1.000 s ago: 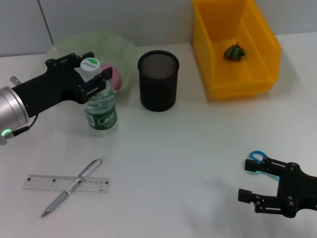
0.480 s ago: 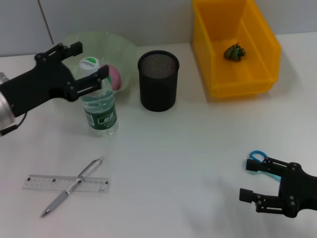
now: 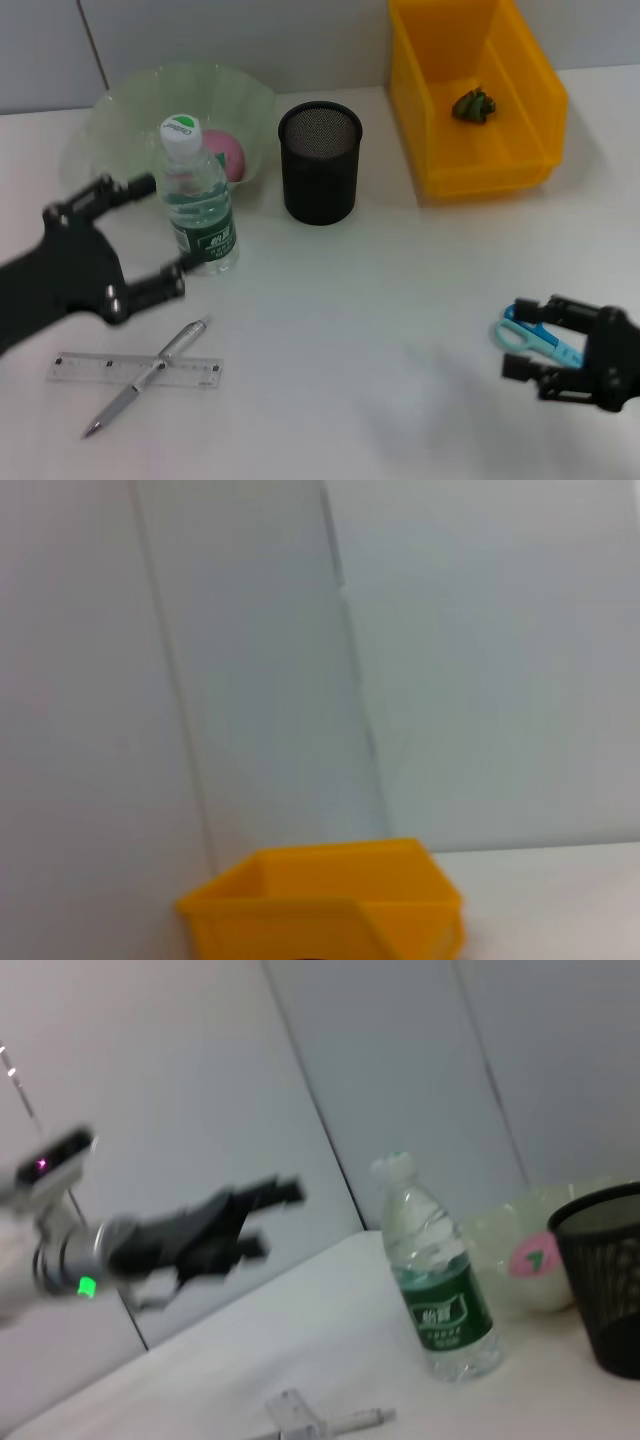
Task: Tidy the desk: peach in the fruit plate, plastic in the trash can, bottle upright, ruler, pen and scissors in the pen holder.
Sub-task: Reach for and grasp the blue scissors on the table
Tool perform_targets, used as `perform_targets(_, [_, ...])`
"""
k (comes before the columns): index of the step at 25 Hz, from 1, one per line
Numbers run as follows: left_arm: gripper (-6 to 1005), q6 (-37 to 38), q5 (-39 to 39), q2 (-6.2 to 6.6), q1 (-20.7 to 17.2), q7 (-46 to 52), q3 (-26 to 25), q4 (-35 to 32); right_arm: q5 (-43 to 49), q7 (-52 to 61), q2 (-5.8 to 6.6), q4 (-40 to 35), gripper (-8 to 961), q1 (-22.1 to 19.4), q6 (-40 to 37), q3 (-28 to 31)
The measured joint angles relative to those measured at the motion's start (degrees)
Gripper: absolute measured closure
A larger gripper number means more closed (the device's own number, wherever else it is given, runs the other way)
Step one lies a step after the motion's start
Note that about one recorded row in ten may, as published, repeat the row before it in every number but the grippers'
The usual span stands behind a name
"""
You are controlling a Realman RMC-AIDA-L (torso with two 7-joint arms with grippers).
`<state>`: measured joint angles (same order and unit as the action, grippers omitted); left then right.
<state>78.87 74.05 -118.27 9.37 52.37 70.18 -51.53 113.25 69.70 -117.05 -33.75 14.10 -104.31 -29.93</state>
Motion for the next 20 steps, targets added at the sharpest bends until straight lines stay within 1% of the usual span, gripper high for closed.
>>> perform_targets(1, [155, 1.2, 0.0, -0.02, -0.7, -1.2, 0.1, 0.6, 0.0, 2.8, 0.0, -2.4, 190, -0.2, -1.2, 0.7])
perform_targets(2, [155, 4.6, 0.0, -0.03, -1.4, -3.9, 0.3, 3.4, 0.0, 7.8, -0.1, -8.0, 191, -0.5, -3.1, 2.0])
perform_targets(3, [155, 4.6, 0.0, -0.03, -1.4, -3.9, 0.3, 3.4, 0.0, 7.8, -0.1, -8.0, 191, -0.5, -3.1, 2.0])
perform_targets(4, [155, 6.5, 0.0, -0.04, -0.6, -6.2, 0.4, 7.6, 0.2, 14.1, -0.36, -14.7, 192, -0.5, -4.1, 2.5])
perform_targets(5, [156, 6.5, 0.0, -0.04, -0.6, -6.2, 0.4, 7.6, 0.2, 14.1, -0.36, -14.7, 192, -0.5, -4.1, 2.5])
perform_targets(6, [156, 6.5, 0.0, -0.04, -0.6, -6.2, 0.4, 7.6, 0.5, 17.2, -0.38, -17.4, 193, -0.4, -4.2, 2.2])
perform_targets(7, [156, 6.5, 0.0, -0.04, -0.6, -6.2, 0.4, 7.6, 2.2, 26.3, -0.46, -25.1, 193, 0.6, -4.2, 1.0])
perform_targets(8, [156, 9.2, 0.4, 0.0, 3.4, -12.4, 0.5, 18.9, 2.2, 26.3, -0.46, -25.1, 194, 0.6, -4.2, 1.0])
perform_targets(9, [156, 9.2, 0.4, 0.0, 3.4, -12.4, 0.5, 18.9, 5.9, 36.4, -0.37, -32.2, 194, 2.3, -4.0, 0.3])
perform_targets(10, [156, 9.2, 0.4, 0.0, 3.4, -12.4, 0.5, 18.9, 5.9, 36.4, -0.37, -32.2, 195, 2.3, -4.0, 0.3])
perform_targets(11, [156, 9.9, 1.1, 0.08, 5.3, -13.6, 0.6, 22.8, 8.4, 41.3, -0.16, -35.7, 195, 3.4, -4.0, 0.0])
perform_targets(12, [156, 9.9, 1.1, 0.08, 5.3, -13.6, 0.6, 22.8, 14.2, 50.0, 0.53, -41.6, 196, 5.8, -4.8, -1.2])
perform_targets(13, [156, 9.9, 1.1, 0.08, 5.3, -13.6, 0.6, 22.8, 14.2, 50.0, 0.53, -41.6, 196, 5.8, -4.8, -1.2])
perform_targets(14, [156, 10.6, 2.7, 0.08, 6.5, -13.9, 0.6, 24.7, 21.3, 57.0, 1.58, -46.6, 196, 8.6, -6.0, -4.6])
perform_targets(15, [156, 10.6, 2.7, 0.08, 6.5, -13.9, 0.6, 24.7, 21.3, 57.0, 1.58, -46.6, 197, 8.6, -6.0, -4.6])
perform_targets(16, [156, 11.2, 3.0, 0.05, 6.9, -13.8, 0.6, 25.0, 24.8, 59.8, 1.97, -48.5, 197, 10.1, -6.6, -6.7])
perform_targets(17, [156, 11.2, 3.0, 0.05, 6.9, -13.8, 0.6, 25.0, 30.7, 63.1, 2.32, -50.2, 198, 12.9, -7.7, -10.6])
perform_targets(18, [156, 11.2, 3.0, 0.05, 6.9, -13.8, 0.6, 25.0, 30.7, 63.1, 2.32, -50.2, 198, 12.9, -7.7, -10.6])
perform_targets(19, [156, 11.5, 3.0, 0.07, 7.7, -13.3, 0.7, 25.4, 33.5, 64.4, 2.32, -50.5, 199, 14.3, -8.2, -12.5])
perform_targets(20, [156, 11.5, 3.0, 0.04, 8.3, -13.3, 0.7, 26.1, 37.9, 65.5, 2.07, -50.3, 199, 16.5, -8.6, -15.6])
